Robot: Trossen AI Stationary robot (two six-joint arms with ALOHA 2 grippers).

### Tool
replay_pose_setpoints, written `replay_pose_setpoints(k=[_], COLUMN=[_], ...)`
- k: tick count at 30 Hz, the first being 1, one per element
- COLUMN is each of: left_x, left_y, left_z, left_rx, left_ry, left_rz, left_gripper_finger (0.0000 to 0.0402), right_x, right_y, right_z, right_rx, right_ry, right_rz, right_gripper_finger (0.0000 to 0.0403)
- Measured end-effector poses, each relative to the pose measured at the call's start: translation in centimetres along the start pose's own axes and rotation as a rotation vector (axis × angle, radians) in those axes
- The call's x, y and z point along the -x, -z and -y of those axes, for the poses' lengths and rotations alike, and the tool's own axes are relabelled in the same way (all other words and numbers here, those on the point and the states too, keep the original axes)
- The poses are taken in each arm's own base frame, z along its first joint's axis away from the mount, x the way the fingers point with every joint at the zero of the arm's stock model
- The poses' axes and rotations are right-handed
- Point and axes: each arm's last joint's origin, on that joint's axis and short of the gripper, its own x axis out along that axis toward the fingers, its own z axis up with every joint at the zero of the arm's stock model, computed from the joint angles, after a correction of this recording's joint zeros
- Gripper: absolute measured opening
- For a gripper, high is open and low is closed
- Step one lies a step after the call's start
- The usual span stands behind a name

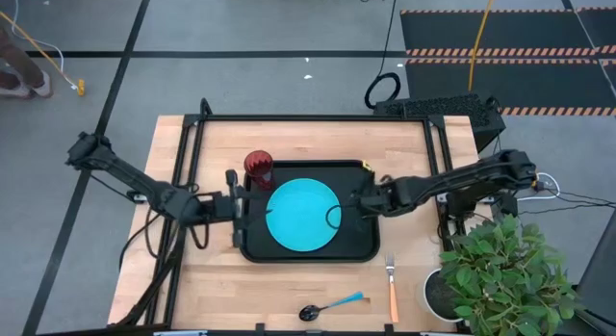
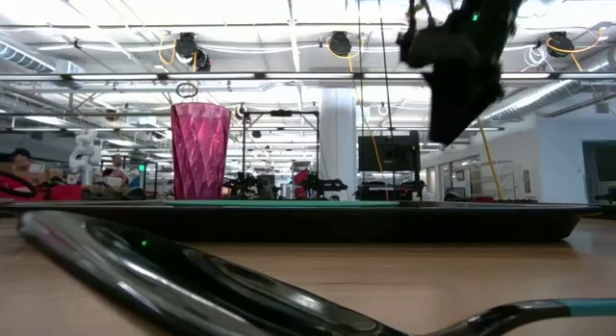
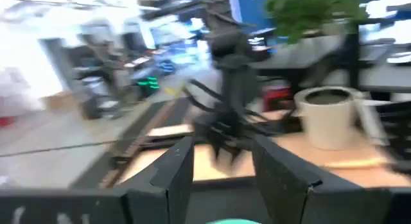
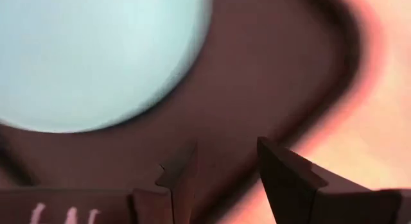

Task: Pick and place plate/cup/fork/spoon on tray
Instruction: Put the fork on the black food tray

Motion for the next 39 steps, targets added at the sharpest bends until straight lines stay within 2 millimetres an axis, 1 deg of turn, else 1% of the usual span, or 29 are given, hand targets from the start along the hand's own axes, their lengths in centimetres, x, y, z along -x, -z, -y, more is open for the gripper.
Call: replay_pose_setpoints(k=[2,5,8,11,14,17,20,22,25,31,33,36,39], left_x=[0.3,0.6,0.8,1.2,1.6,2.5,3.6,4.3,5.3,6.3,6.4,6.4,6.4], left_y=[-0.1,-0.2,-0.5,-0.9,-1.2,-1.4,-1.8,-2.0,-2.2,-2.6,-2.6,-2.6,-2.6], left_z=[-0.3,-0.7,-1.2,-1.7,-2.2,-2.8,-3.6,-4.1,-4.7,-5.4,-5.5,-5.5,-5.5], left_rx=[0.011,0.002,-0.007,-0.020,-0.035,-0.077,-0.094,-0.100,-0.115,-0.115,-0.117,-0.131,-0.136], left_ry=[0.079,0.148,0.181,0.195,0.185,0.185,0.183,0.181,0.177,0.166,0.164,0.163,0.163], left_rz=[0.009,0.016,0.041,0.070,0.084,0.080,0.093,0.102,0.112,0.145,0.148,0.151,0.151], left_gripper_finger=[0.0161,0.0161,0.0161,0.0161,0.0161,0.0161,0.0161,0.0161,0.0161,0.0161,0.0161,0.0161,0.0161], right_x=[1.6,3.6,4.6,4.7,3.8,3.0,2.9,3.2,3.5,3.6,3.2,2.1,0.9], right_y=[-0.1,-0.6,-0.9,-1.2,-0.7,0.6,2.3,3.3,4.3,5.3,5.9,7.0,8.0], right_z=[0.1,-0.7,-2.1,-3.9,-5.9,-7.5,-8.7,-9.3,-10.0,-10.8,-10.9,-10.9,-10.8], right_rx=[-0.017,-0.047,-0.070,-0.105,-0.157,-0.243,-0.306,-0.355,-0.434,-0.534,-0.562,-0.586,-0.591], right_ry=[0.054,0.078,0.102,0.104,0.081,0.065,0.093,0.122,0.150,0.161,0.171,0.176,0.179], right_rz=[-0.032,-0.083,-0.178,-0.300,-0.487,-0.685,-0.790,-0.805,-0.740,-0.654,-0.646,-0.648,-0.680], right_gripper_finger=[0.0150,0.0150,0.0150,0.0150,0.0150,0.0150,0.0150,0.0150,0.0150,0.0151,0.0151,0.0150,0.0151])
